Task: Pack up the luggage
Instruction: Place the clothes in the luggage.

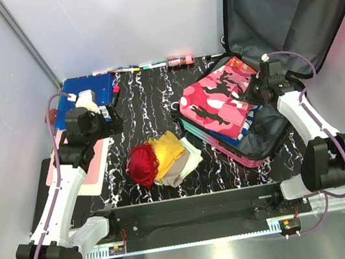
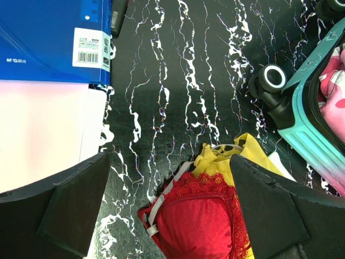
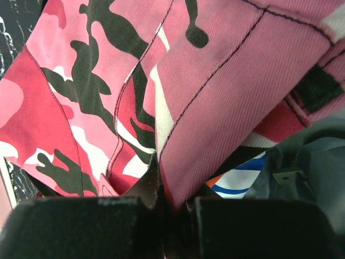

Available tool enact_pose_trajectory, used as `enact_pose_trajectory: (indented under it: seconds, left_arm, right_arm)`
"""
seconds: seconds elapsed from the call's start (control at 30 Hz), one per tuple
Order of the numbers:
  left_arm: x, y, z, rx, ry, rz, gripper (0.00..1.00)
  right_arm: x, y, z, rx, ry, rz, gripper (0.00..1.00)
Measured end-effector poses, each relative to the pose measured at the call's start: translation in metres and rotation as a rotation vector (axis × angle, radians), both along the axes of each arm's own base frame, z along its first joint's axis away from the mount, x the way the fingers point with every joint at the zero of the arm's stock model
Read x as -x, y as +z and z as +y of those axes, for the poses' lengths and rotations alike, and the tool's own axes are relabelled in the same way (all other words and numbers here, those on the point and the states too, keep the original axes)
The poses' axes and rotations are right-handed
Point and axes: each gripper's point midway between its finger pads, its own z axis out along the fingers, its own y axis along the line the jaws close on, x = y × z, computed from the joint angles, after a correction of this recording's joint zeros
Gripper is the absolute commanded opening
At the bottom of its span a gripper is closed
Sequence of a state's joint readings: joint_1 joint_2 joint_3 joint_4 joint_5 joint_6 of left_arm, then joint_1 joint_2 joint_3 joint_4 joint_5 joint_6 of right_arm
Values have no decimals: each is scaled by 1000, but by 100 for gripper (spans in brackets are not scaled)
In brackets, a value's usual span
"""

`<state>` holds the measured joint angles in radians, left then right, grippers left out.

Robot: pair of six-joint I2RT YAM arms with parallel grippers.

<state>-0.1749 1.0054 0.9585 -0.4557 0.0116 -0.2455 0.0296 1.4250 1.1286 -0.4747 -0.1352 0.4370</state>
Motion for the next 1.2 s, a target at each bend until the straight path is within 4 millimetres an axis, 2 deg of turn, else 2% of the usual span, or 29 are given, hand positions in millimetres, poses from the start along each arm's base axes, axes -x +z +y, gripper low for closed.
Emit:
enact_pose_trajectory:
  seconds: [0.03, 0.1, 0.17, 0.23, 0.3, 0.4, 0.47, 0.6, 0.73, 0.83, 0.93, 1.0, 1.2]
  left_arm:
    - [0, 0, 0, 0, 0, 0, 99]
    - [0, 0, 0, 0, 0, 0, 99]
    - [0, 0, 0, 1, 1, 0, 99]
    - [0, 0, 0, 2, 1, 0, 99]
    - [0, 0, 0, 4, 2, 1, 99]
    - [0, 0, 0, 6, 3, 1, 99]
    - [0, 0, 0, 6, 3, 1, 99]
    - [0, 0, 0, 7, 3, 1, 99]
    - [0, 0, 0, 8, 4, 2, 99]
    - [0, 0, -1, 8, 4, 2, 99]
    - [0, 0, -1, 8, 4, 2, 99]
    - [0, 0, -1, 8, 4, 2, 99]
    - [0, 0, -1, 8, 4, 2, 99]
  right_arm:
    - [0, 0, -1, 5, -2, 1, 0]
    - [1, -1, -3, 19, -5, 5, 8]
    - [3, -2, -4, 25, -5, 9, 29]
    - [3, -2, -4, 28, -2, 10, 59]
    - [5, -3, -7, 38, -10, 18, 69]
    - [8, -1, -14, 68, -24, 24, 74]
    - [9, 8, -20, 89, -42, 13, 75]
    - [10, 48, -27, 114, -67, -87, 75]
    - [5, 92, -22, 103, -57, -212, 76]
    - [1, 100, -9, 77, -15, -249, 77]
    - [-8, 87, 2, 58, 16, -223, 80]
    - [-15, 69, 4, 53, 21, -179, 81]
    - [-28, -17, 1, 73, 3, 35, 82]
